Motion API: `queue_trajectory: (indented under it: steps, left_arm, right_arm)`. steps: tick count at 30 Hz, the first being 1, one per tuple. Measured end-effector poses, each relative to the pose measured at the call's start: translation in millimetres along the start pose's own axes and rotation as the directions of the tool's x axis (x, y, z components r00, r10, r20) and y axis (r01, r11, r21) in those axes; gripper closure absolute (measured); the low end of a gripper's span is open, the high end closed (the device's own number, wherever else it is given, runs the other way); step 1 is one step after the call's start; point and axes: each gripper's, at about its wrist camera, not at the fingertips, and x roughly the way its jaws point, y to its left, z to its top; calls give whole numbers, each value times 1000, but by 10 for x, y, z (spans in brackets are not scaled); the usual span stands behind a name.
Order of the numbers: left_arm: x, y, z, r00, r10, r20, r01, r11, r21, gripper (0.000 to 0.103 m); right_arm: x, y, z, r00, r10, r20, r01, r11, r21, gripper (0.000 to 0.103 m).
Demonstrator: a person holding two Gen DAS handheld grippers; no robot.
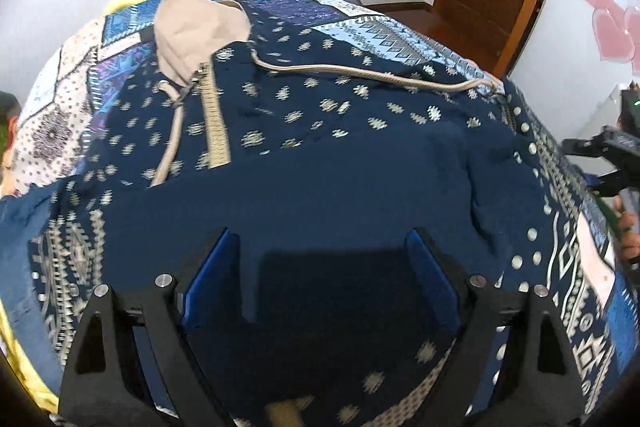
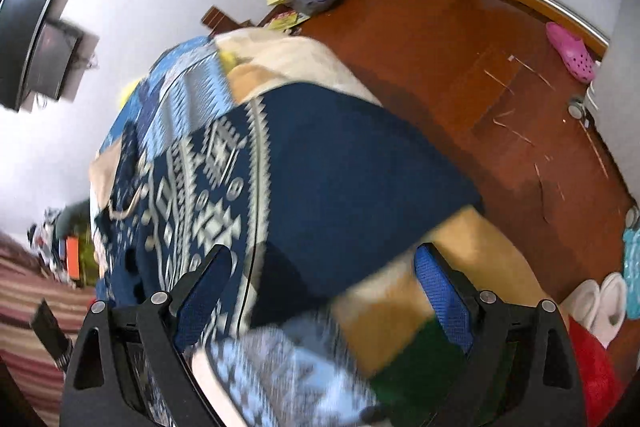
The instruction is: Fold large clothes
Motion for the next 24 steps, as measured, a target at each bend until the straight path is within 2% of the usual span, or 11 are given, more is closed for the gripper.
queue_trajectory:
  steps: [3,5,7,9,12,14,18,21,24]
  left_arm:
    - [34,14,36,1000,-8,5,8,999,-33,15]
    - [15,41,50,1000,-6,11,6,999,-38,15]
    - [-47,51,57,1000,4,23,-3,999,-36,15]
    - [-137,66,63,999,18,40,-17,999,-31,15]
    - [-326,131,73,997,22,73,-19,999,-41,15]
    - [-475,183,71,994,37,104,-32,998,-51,15]
    - [-721,271,29,986,69,154,-60,996,-60,15]
    - [-909,368,-15,980,74,186,-60,995,-78,15]
    - [-1084,494,-63,974,81,214,-60,993,-103,15]
  right_arm:
    - [134,43,96,999,-39,26,39,999,8,17]
    - [157,117,155,994,-81,69,82,997,-13,36]
    - [141,172,208,986,-131,107,135,990,-33,73]
    - [59,235,239,977,-149,151,160,985,-67,91]
    - [-201,430,243,965,-120,235,154,979,-131,94]
    - [-435,637,233,957,-63,284,117,977,-178,95]
    - [-958,1188,158,922,34,385,85,954,-288,95]
    - [-1245,1740,45,904,123,408,55,915,-399,95]
    - [-1285,2198,-115,910,186,372,18,876,-482,95]
